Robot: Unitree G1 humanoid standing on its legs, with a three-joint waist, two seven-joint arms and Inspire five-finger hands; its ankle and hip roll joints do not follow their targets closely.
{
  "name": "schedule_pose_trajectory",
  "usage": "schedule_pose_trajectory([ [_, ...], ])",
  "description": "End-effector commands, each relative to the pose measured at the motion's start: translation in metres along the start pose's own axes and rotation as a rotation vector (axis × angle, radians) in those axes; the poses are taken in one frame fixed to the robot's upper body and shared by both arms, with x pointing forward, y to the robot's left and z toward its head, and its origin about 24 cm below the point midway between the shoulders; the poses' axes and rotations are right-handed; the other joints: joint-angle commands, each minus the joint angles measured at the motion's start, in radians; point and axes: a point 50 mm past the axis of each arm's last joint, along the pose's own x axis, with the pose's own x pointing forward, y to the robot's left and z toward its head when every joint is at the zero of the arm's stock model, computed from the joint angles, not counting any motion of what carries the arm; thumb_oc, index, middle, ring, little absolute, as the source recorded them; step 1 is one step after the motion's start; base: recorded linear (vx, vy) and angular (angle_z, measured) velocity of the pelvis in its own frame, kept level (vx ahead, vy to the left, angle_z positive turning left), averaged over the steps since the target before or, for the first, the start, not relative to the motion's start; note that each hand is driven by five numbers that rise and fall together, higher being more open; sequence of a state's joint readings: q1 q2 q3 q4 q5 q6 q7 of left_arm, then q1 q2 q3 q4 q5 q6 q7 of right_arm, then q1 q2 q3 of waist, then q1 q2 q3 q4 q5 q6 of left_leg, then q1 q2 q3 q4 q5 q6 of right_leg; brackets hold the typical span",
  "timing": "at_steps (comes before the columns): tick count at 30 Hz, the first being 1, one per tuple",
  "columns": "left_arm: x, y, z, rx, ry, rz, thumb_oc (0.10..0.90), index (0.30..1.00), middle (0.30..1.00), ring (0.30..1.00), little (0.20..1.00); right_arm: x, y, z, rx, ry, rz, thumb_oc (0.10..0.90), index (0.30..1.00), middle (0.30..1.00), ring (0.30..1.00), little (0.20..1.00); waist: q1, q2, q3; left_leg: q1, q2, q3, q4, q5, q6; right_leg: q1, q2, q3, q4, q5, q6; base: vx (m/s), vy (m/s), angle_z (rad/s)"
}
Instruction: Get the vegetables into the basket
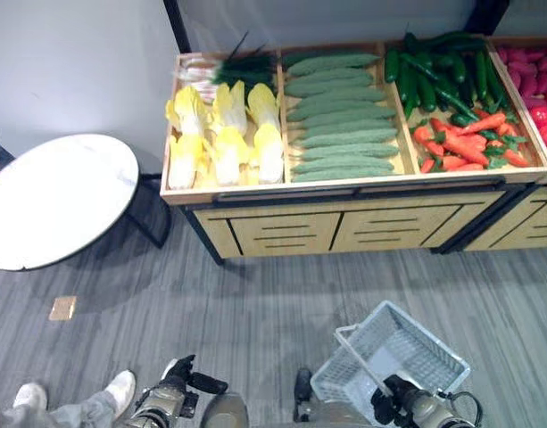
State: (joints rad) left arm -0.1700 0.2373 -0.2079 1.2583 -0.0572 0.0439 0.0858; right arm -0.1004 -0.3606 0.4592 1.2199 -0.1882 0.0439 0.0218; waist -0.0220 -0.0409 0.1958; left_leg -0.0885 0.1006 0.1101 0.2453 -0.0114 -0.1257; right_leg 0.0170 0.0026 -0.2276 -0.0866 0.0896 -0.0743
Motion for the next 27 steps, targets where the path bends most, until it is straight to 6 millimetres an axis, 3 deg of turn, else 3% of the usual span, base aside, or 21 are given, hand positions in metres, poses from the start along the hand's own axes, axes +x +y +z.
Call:
schedule_pose_trajectory([
  [1,0.000,0.006,-0.009,0.077,0.035,0.028,0.900,1.000,1.000,1.000,1.000,-0.001,-0.015,0.001,0.016,-0.023,-0.035,0.400,0.300,0.300,0.300,0.300,-0.012,-0.020,0.016,0.069,-0.069,0.021,-0.217,-0.003,0.089,0.020,-0.030,0.052,0.018,-0.108,0.099,0.00,0.002,0.19],
  [2,-0.001,0.005,-0.011,0.080,0.040,0.030,0.900,1.000,1.000,1.000,1.000,-0.001,-0.016,0.003,0.005,-0.030,-0.038,0.400,0.300,0.300,0.300,0.300,-0.013,-0.014,0.012,0.066,-0.072,-0.007,-0.268,0.031,0.087,0.015,-0.028,0.051,0.029,-0.115,0.098,0.00,0.000,0.00],
  [8,-0.001,0.007,-0.016,0.081,0.051,0.032,0.900,1.000,1.000,1.000,1.000,0.000,-0.013,0.014,0.023,-0.061,-0.034,0.400,0.300,0.300,0.300,0.300,-0.013,0.001,-0.022,0.163,-0.068,0.023,-0.333,0.008,0.098,0.054,-0.018,0.089,0.028,-0.133,0.096,0.12,0.100,-0.21],
  [12,-0.001,0.009,-0.003,0.044,-0.009,0.046,0.900,1.000,1.000,1.000,1.000,0.000,-0.009,0.017,0.027,-0.071,-0.030,0.400,0.300,0.300,0.300,0.300,0.000,-0.003,-0.023,0.182,-0.076,0.027,-0.327,-0.016,0.109,0.077,-0.025,0.100,0.004,-0.127,0.105,0.07,0.114,0.02],
  [16,-0.005,0.017,0.041,-0.045,-0.227,0.070,0.900,1.000,1.000,1.000,1.000,0.000,-0.009,0.023,0.024,-0.097,-0.040,0.400,0.300,0.300,0.300,0.300,0.015,-0.004,-0.016,0.180,-0.084,0.030,-0.322,-0.034,0.122,0.067,-0.030,0.113,0.000,-0.111,0.122,0.01,0.114,-0.10],
  [19,-0.020,0.031,0.073,-0.107,-0.426,0.084,0.900,1.000,1.000,1.000,1.000,-0.002,-0.014,0.022,0.045,-0.118,-0.061,0.400,0.300,0.300,0.300,0.300,0.017,-0.003,-0.012,0.182,-0.088,0.030,-0.328,-0.036,0.128,0.058,-0.034,0.114,0.011,-0.110,0.131,0.01,0.105,-0.05],
  [20,-0.037,0.045,0.095,-0.149,-0.577,0.104,0.900,1.000,1.000,1.000,1.000,-0.003,-0.016,0.018,0.068,-0.123,-0.073,0.400,0.300,0.300,0.300,0.300,0.018,-0.004,-0.009,0.181,-0.090,0.027,-0.321,-0.043,0.132,0.058,-0.038,0.113,0.015,-0.111,0.135,0.00,0.082,0.03],
  [21,-0.037,0.045,0.095,-0.149,-0.576,0.104,0.900,1.000,1.000,1.000,1.000,-0.003,-0.016,0.018,0.068,-0.123,-0.072,0.400,0.300,0.300,0.300,0.300,0.018,-0.005,-0.010,0.181,-0.090,0.027,-0.320,-0.043,0.132,0.058,-0.038,0.113,0.015,-0.112,0.135,0.02,0.101,0.02],
  [22,-0.055,0.062,0.115,-0.155,-0.708,0.153,0.900,1.000,1.000,1.000,1.000,-0.004,-0.016,0.013,0.083,-0.115,-0.074,0.400,0.300,0.300,0.300,0.300,0.018,-0.005,-0.011,0.184,-0.093,0.023,-0.315,-0.050,0.135,0.061,-0.041,0.115,0.015,-0.113,0.139,0.01,0.051,0.02],
  [25,-0.067,0.075,0.127,-0.158,-0.787,0.194,0.900,1.000,1.000,1.000,1.000,-0.004,-0.016,0.011,0.090,-0.113,-0.077,0.400,0.300,0.300,0.300,0.300,0.016,-0.007,-0.014,0.192,-0.095,0.025,-0.314,-0.057,0.136,0.067,-0.043,0.119,0.016,-0.115,0.141,0.02,0.055,-0.01],
  [27,-0.094,0.102,0.156,-0.079,-0.943,0.314,0.900,1.000,1.000,1.000,1.000,-0.005,-0.015,0.006,0.094,-0.110,-0.075,0.400,0.300,0.300,0.300,0.300,0.007,-0.006,-0.027,0.208,-0.097,0.032,-0.320,-0.064,0.137,0.074,-0.044,0.127,0.017,-0.118,0.145,0.05,0.069,-0.06],
])
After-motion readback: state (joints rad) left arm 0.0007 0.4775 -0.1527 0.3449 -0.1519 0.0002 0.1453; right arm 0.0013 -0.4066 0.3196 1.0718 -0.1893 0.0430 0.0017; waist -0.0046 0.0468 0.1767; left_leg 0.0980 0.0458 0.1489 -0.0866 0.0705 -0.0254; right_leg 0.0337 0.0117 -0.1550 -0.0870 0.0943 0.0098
